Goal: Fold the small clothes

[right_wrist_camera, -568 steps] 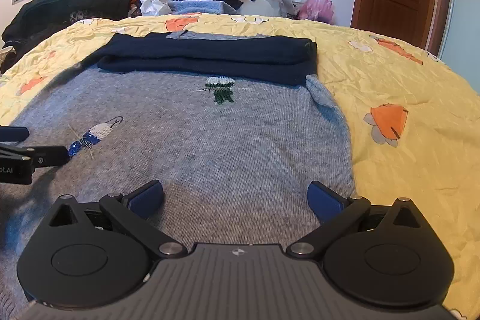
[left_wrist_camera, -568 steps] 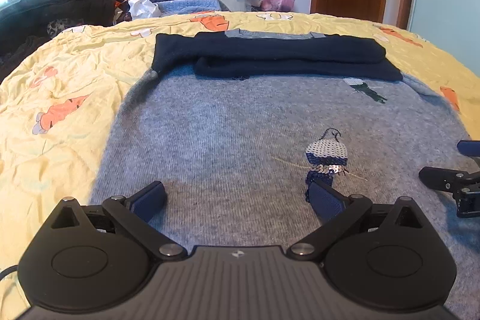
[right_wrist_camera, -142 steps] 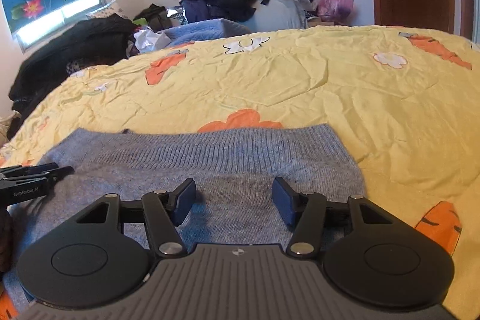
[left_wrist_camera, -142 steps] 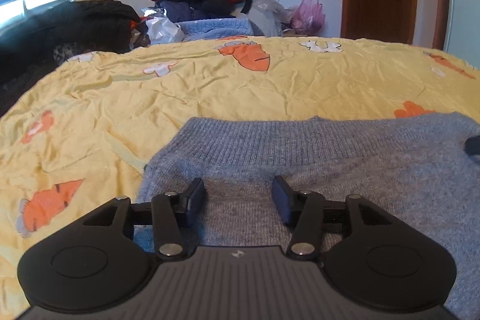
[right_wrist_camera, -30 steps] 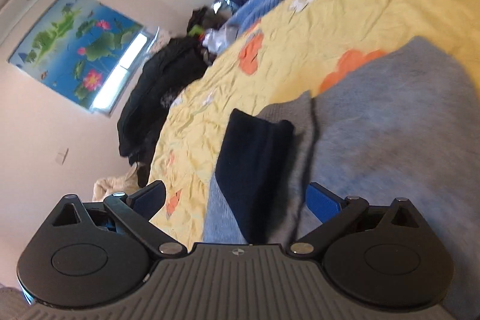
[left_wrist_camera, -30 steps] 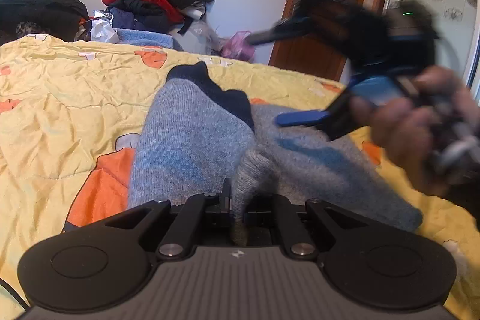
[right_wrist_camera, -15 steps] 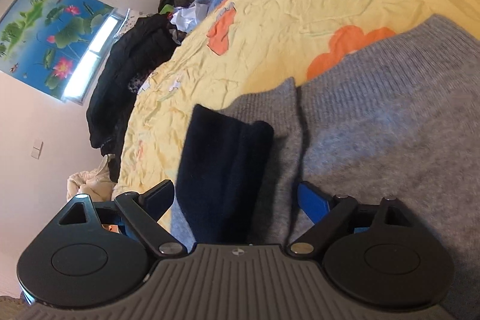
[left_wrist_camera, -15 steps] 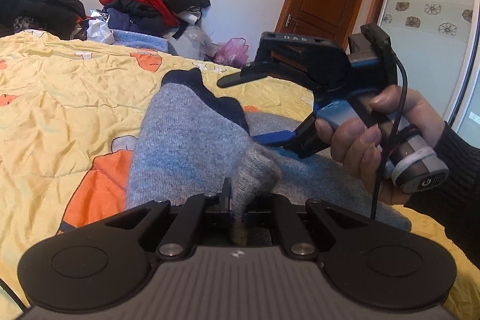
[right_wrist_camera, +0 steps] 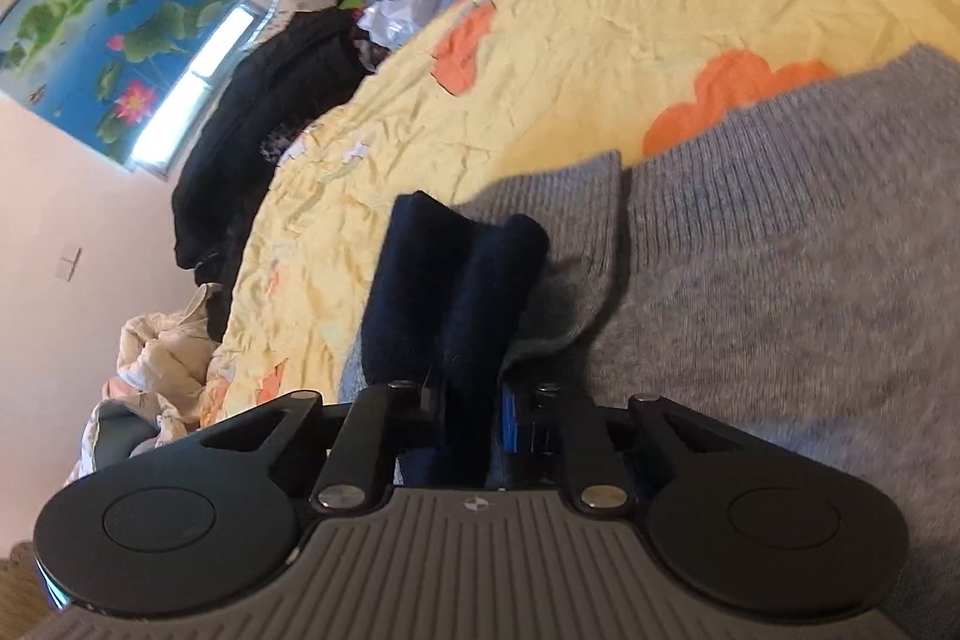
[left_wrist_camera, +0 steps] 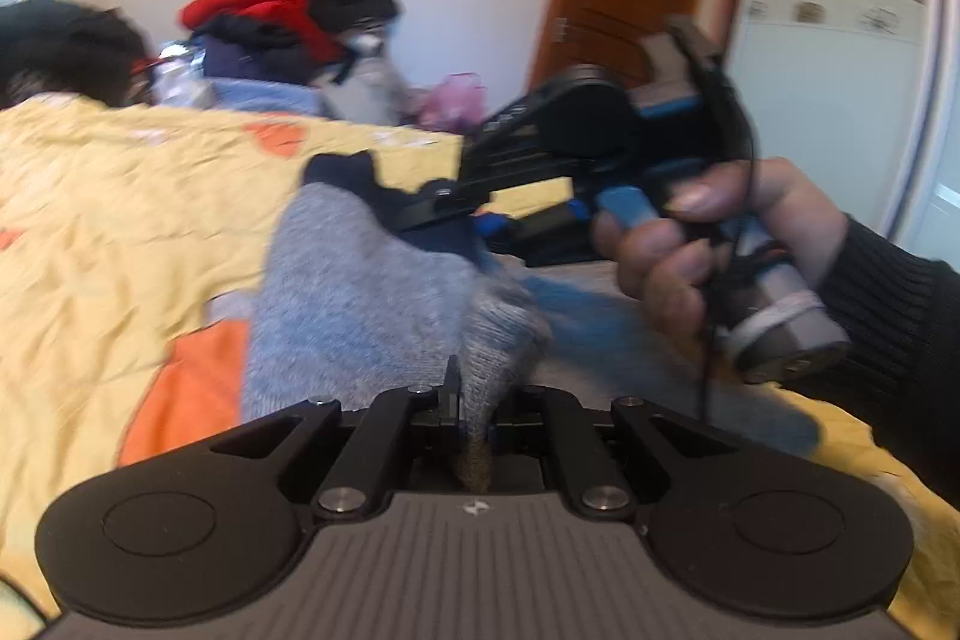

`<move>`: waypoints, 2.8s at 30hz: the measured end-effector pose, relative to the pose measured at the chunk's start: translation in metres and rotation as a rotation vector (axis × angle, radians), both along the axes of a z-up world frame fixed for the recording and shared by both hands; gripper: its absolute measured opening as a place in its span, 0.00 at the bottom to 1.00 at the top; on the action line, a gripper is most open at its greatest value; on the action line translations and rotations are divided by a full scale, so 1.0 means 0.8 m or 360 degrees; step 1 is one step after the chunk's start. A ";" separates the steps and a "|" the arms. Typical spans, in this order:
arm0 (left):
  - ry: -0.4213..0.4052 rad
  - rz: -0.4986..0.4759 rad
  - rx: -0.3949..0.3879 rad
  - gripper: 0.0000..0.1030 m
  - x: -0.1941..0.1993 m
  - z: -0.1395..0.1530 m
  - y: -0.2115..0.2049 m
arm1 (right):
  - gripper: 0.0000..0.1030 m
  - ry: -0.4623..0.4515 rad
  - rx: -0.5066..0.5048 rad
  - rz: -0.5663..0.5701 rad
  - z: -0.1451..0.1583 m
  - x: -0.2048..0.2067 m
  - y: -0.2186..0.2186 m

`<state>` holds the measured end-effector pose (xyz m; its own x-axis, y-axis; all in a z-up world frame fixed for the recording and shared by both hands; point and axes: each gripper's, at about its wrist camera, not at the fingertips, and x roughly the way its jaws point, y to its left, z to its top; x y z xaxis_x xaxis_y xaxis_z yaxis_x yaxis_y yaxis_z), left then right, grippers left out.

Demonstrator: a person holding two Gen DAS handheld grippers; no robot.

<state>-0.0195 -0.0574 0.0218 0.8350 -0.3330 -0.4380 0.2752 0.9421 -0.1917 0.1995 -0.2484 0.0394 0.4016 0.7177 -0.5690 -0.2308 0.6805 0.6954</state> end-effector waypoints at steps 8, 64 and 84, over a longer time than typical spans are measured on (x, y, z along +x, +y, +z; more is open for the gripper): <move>0.0035 -0.0325 -0.0067 0.06 0.022 0.009 -0.079 | 0.21 -0.0241 -0.0154 -0.0032 0.055 -0.013 -0.101; 0.0302 -0.0326 -0.0070 0.77 0.157 0.000 -0.037 | 0.50 -0.0110 -0.0010 -0.0593 -0.012 -0.113 -0.178; 0.0185 -0.0492 0.0226 0.78 0.054 -0.005 -0.012 | 0.60 0.0074 0.0292 -0.0490 -0.022 -0.187 -0.209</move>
